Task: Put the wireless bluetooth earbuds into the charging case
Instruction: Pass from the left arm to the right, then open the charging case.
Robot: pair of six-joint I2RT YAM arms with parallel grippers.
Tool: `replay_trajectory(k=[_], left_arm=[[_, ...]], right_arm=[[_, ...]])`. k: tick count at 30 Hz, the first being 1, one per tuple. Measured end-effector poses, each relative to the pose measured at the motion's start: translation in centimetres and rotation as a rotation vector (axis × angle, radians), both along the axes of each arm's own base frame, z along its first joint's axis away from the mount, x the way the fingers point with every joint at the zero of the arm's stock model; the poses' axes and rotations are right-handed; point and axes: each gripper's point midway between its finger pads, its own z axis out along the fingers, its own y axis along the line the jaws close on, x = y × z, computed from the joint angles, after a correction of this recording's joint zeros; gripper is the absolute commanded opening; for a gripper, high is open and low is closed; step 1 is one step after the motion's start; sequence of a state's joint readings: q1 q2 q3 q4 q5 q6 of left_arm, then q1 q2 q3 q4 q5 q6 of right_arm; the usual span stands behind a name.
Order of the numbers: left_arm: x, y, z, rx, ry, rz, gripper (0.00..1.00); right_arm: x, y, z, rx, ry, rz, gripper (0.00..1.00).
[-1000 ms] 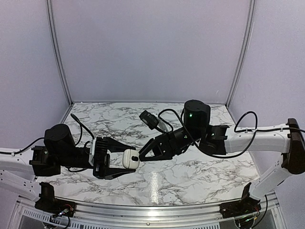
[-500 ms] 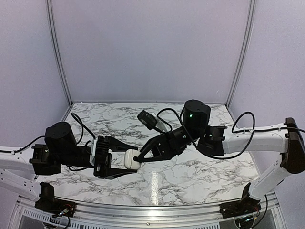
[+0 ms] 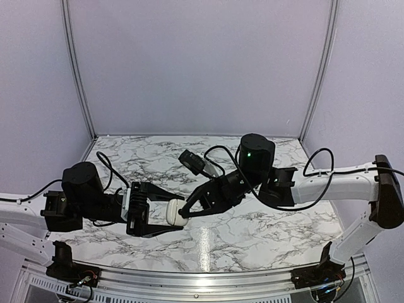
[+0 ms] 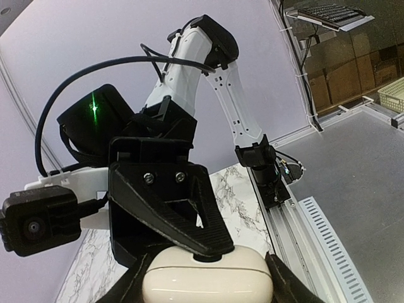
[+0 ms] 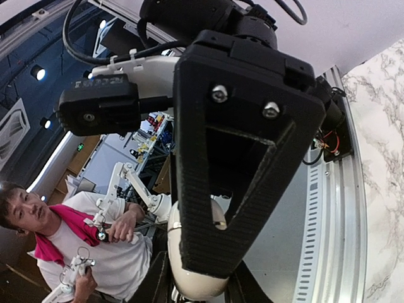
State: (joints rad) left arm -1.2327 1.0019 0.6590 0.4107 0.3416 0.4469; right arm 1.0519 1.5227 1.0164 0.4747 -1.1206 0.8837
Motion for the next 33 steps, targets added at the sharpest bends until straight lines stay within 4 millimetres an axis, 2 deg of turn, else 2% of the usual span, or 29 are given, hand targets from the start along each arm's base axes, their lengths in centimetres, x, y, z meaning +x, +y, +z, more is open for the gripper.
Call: replay_trajectory(k=[4, 6, 13, 16, 19, 21, 26, 30, 33], left_arm=[[-0.1, 0.0, 0.0, 0.000, -0.022, -0.003, 0.28], [-0.1, 0.0, 0.0, -0.001, -0.025, -0.003, 0.34], [0.5, 0.0, 0.1, -0.002, 0.003, 0.042, 0.97], [1.4, 0.3, 0.3, -0.008, 0.036, 0.099, 0.99], [2.0, 1.1, 0.6, -0.027, 0.050, 0.148, 0.99], [2.6, 1.8, 1.0, -0.045, 0.068, 0.193, 0.99], [4.3, 2.9, 1.6, -0.085, 0.159, 0.306, 0.99], [5.6, 2.6, 0.5, -0.049, 0.256, 0.379, 0.99], [6.7, 2.2, 0.2, -0.036, 0.336, 0.437, 0.99]], right_arm=[[-0.2, -0.1, 0.0, -0.012, 0.016, 0.010, 0.09], [-0.2, -0.1, 0.0, -0.012, 0.019, 0.014, 0.04], [-0.2, -0.1, 0.1, -0.007, 0.015, 0.015, 0.01], [-0.1, 0.0, 0.1, 0.002, 0.002, 0.007, 0.01], [0.9, 0.0, 0.3, 0.013, -0.012, -0.025, 0.01], [1.9, -0.1, 0.4, 0.023, -0.025, -0.054, 0.00], [5.9, -0.9, 1.2, 0.056, -0.093, -0.197, 0.00], [8.4, -1.2, 2.0, 0.075, -0.193, -0.322, 0.00], [9.3, -1.4, 2.5, 0.090, -0.281, -0.390, 0.00]])
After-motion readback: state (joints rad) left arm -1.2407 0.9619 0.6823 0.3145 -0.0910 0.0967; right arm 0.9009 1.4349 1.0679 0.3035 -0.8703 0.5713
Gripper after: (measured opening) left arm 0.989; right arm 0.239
